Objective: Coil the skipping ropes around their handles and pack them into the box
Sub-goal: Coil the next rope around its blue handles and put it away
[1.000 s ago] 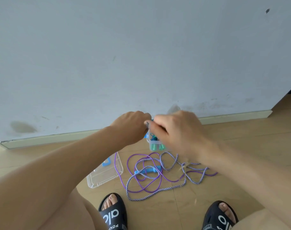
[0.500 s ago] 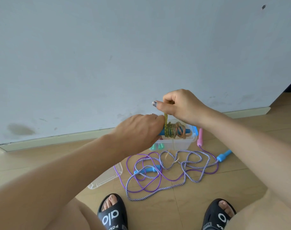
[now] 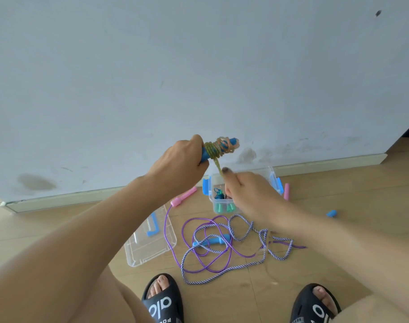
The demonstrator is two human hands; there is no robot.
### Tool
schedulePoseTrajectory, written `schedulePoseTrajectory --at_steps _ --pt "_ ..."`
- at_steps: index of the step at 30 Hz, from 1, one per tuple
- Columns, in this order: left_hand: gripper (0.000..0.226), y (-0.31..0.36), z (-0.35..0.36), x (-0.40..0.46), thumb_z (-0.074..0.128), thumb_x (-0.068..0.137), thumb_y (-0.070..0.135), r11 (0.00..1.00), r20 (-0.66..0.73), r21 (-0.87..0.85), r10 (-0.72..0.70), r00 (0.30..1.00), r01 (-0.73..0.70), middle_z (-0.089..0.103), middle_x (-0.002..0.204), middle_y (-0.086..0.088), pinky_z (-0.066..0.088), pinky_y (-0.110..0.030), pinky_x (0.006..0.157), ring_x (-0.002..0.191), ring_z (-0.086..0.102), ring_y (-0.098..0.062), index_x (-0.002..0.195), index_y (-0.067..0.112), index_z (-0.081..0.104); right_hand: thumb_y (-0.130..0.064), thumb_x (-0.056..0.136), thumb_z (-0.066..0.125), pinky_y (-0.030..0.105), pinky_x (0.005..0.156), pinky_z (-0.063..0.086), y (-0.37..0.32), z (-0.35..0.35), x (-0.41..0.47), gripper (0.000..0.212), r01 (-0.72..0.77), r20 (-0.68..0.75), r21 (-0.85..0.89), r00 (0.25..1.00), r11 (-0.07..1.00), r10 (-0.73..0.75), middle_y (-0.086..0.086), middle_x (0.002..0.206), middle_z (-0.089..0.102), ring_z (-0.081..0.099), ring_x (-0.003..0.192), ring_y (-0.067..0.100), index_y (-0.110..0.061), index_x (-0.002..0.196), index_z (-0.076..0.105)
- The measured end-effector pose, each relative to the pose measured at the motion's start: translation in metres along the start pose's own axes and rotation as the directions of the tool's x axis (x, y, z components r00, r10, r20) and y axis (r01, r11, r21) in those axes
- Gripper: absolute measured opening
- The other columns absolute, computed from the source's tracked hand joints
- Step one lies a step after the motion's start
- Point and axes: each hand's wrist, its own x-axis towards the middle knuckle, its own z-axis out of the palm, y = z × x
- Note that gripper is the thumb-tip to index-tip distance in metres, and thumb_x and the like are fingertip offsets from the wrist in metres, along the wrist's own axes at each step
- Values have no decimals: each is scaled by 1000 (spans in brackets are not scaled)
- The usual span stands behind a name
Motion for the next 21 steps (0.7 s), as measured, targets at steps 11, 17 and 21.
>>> schedulePoseTrajectory --at_steps 11,17,21 --pt "11 14 7 -7 37 94 4 906 241 396 58 969 -152 44 85 0 35 -31 64 81 56 -28 95 15 36 -48 96 45 28 44 14 -25 -23 -1 52 400 -222 -510 794 761 -566 -1 42 23 31 47 29 -19 58 25" --pt "29 26 15 -21 41 99 21 909 205 295 242 949 -295 48 73 -4 45 -41 59 67 56 -32 123 5 37 -50 100 45 33 52 26 -21 -47 19 54 338 -266 -342 860 877 -435 -1 47 41 39 51 18 -12 61 45" --pt "34 25 6 -26 47 97 24 922 104 196 318 942 -333 40 63 0 43 -42 51 54 47 -30 122 6 31 -47 99 51 30 50 29 -18 -57 21 57 332 -203 -67 919 941 -339 0 48 37 32 45 15 -6 60 41"
